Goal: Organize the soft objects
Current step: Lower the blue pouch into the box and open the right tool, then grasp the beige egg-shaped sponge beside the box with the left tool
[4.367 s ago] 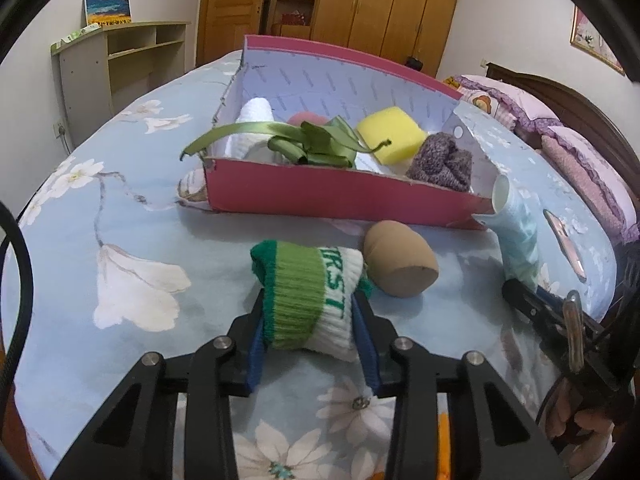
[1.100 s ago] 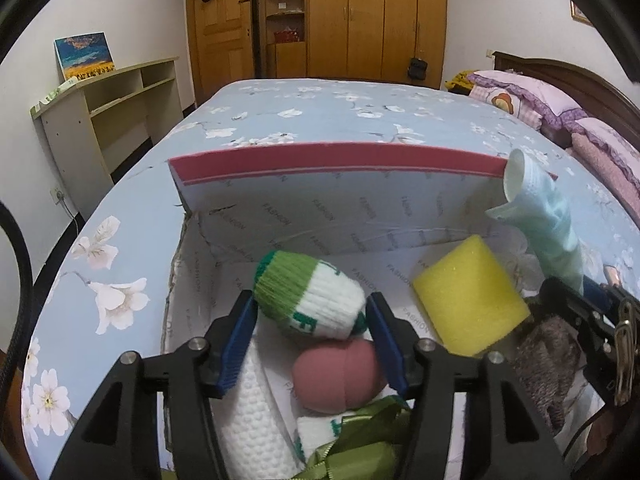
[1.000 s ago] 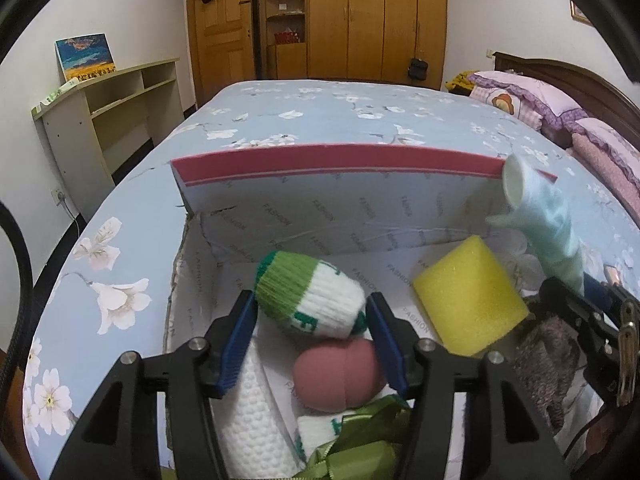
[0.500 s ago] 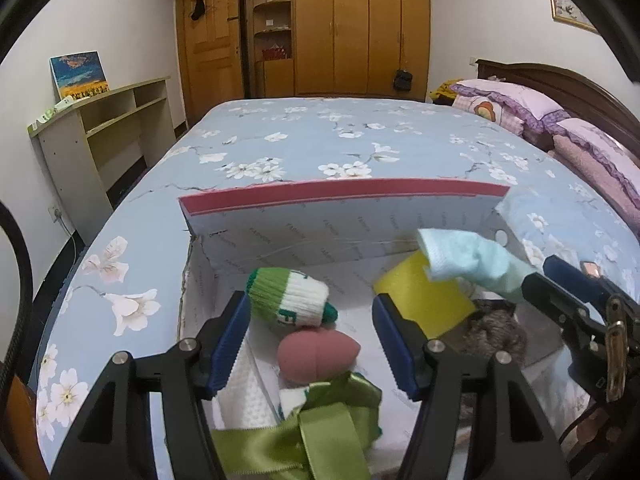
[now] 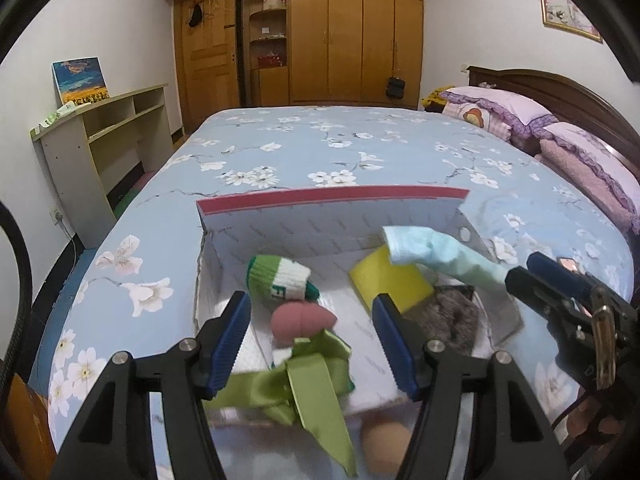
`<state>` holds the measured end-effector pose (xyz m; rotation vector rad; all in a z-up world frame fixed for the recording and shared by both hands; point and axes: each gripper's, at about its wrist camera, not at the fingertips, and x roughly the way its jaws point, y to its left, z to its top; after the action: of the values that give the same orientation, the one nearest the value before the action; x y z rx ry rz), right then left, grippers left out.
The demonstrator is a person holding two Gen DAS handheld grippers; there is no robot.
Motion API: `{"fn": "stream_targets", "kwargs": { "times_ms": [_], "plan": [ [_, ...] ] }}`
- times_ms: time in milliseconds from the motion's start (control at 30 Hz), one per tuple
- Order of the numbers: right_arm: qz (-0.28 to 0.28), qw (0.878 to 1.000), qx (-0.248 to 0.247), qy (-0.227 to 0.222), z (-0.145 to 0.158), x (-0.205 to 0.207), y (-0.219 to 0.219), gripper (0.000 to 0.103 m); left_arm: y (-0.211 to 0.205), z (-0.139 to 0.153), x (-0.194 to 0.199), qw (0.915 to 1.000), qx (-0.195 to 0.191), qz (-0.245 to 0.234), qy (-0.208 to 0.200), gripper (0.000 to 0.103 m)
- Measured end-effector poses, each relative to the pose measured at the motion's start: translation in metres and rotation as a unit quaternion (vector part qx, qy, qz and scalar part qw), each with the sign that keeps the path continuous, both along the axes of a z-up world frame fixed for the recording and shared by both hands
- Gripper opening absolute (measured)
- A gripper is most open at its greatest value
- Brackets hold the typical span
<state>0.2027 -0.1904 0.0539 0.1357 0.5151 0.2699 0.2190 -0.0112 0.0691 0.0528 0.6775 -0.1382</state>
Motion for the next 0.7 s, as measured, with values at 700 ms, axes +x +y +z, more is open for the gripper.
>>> {"fn": "stream_targets", "kwargs": {
  "times_ms": [700],
  "plan": [
    [-0.010,1.000,0.002,0.017,-0.007,-0.054,-0.011,0.050,-0.016,-0.024,-0.063,0.9983,-0.024,-0.015,0.050,0.067]
  ]
}}
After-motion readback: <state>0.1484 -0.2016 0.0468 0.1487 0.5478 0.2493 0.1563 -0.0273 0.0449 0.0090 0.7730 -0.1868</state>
